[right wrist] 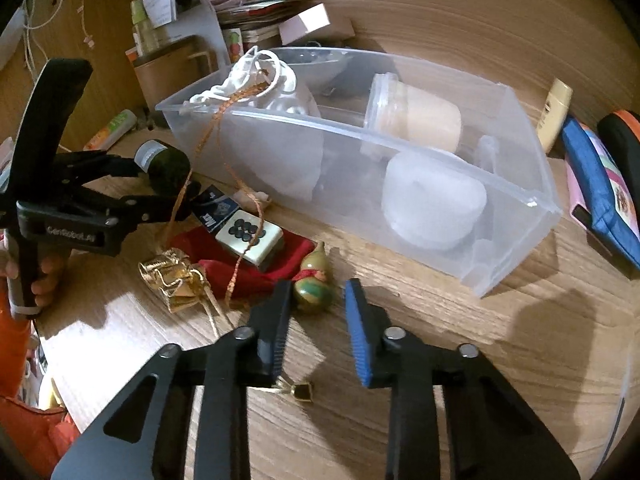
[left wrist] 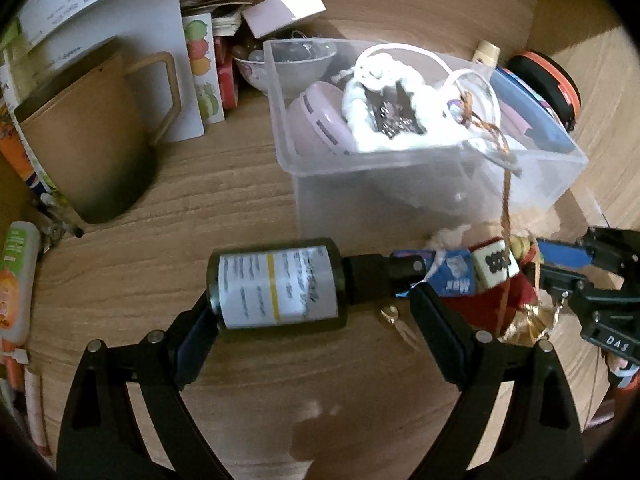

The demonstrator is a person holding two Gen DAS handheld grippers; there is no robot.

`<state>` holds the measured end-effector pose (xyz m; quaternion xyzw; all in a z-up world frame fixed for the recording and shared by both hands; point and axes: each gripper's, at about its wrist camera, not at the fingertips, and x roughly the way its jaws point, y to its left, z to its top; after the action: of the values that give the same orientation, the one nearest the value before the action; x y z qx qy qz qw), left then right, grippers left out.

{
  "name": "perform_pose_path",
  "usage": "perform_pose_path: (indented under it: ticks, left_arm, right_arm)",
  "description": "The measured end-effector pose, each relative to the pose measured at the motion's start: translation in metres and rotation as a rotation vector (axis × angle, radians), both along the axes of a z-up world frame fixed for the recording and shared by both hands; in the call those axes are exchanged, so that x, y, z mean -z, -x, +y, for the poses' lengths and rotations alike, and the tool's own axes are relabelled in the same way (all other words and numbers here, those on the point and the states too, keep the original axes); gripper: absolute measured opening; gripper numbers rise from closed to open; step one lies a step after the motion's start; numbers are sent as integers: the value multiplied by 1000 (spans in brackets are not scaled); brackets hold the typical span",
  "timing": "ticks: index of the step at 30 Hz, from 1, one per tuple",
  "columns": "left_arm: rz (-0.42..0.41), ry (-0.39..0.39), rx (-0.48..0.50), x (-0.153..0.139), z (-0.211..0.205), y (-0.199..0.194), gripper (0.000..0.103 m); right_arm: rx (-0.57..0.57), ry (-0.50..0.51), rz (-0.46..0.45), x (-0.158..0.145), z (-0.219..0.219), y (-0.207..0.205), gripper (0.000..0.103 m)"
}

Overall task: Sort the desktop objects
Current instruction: 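Grasp the dark green bottle with the left gripper and lift it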

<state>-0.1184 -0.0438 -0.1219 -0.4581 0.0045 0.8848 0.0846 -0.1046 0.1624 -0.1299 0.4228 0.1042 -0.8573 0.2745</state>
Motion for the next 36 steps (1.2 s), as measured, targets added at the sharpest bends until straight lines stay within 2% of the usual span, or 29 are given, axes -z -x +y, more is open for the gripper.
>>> perform_pose_path:
  ticks: [2,3,20,36]
  left_arm:
    - [2,-6,-6,-1,0,2,90]
    - [7,-7,-10,-1,-1,2,86]
    - [61,-19,-53,-13,-18,-16,86]
    - [187,-59,-72,-52,-27,-49,86]
  right_arm:
    - [-9,-2,3,0,-2,0,18]
    - [-11,1,3,0,-2,0,18]
    - [33,58,50,-22,14,-9,18]
    - [91,114,141,-60,33,-23,18]
